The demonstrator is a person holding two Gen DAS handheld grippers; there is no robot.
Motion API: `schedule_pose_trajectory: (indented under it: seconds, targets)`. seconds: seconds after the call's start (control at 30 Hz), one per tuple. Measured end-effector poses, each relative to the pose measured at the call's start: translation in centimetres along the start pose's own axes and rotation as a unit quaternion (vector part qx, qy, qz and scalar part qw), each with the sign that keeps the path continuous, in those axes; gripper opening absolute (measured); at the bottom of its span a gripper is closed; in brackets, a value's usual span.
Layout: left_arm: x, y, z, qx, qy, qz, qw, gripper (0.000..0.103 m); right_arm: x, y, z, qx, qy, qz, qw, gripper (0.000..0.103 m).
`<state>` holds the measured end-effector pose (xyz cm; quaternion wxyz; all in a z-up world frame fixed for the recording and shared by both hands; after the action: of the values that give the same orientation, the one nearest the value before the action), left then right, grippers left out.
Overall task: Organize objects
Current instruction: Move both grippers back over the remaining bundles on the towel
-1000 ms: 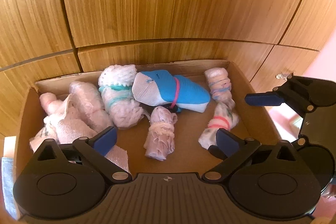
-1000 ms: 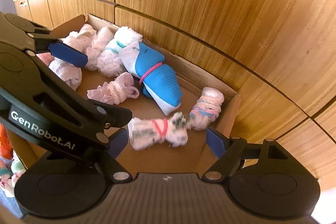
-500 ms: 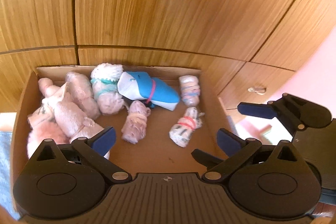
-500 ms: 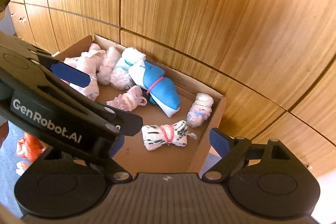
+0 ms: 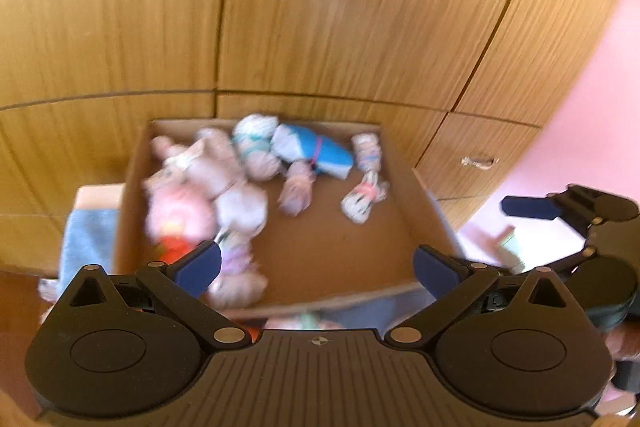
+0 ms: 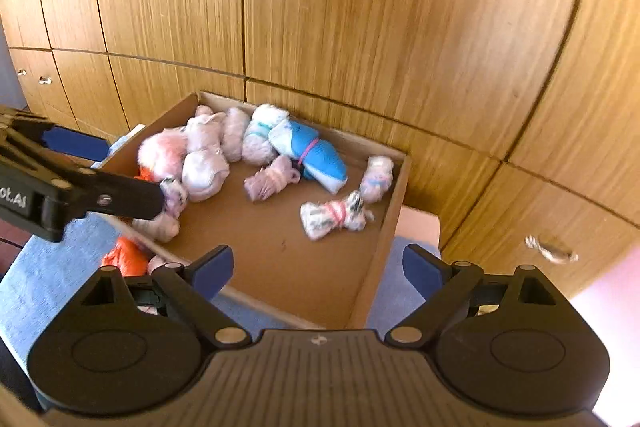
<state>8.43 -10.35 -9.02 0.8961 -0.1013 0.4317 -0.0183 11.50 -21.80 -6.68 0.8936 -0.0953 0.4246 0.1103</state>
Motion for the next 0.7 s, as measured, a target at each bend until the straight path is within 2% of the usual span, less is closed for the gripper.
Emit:
schedule_pose_trajectory:
  seconds: [0.37, 0.7]
  targets:
    - [-1.6, 1.8, -7.1, 0.003, 0.01, 0.029, 0.9995, 0.102, -2.0, 2.8, -3.3, 0.046, -0.02, 0.015, 0.999, 0.094]
    - [-0.9, 1.9, -10.6, 0.006, 0.02, 0.043, 0.9988, 0.102, -1.9, 3.3, -5.6, 0.089, -0.021, 0.016, 0.996, 0.098]
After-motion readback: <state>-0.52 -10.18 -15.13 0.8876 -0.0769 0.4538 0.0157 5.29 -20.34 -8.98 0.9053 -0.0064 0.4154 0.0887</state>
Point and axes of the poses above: each gripper's, at about its wrist camera, not at the fingertips, and x roughly the way its jaws point, y to its left, z to its top, the point moved 8 cm from there along x, roughly the way its jaws point, and after that the axes turned 4 degrees about y, right-handed, at the moved point
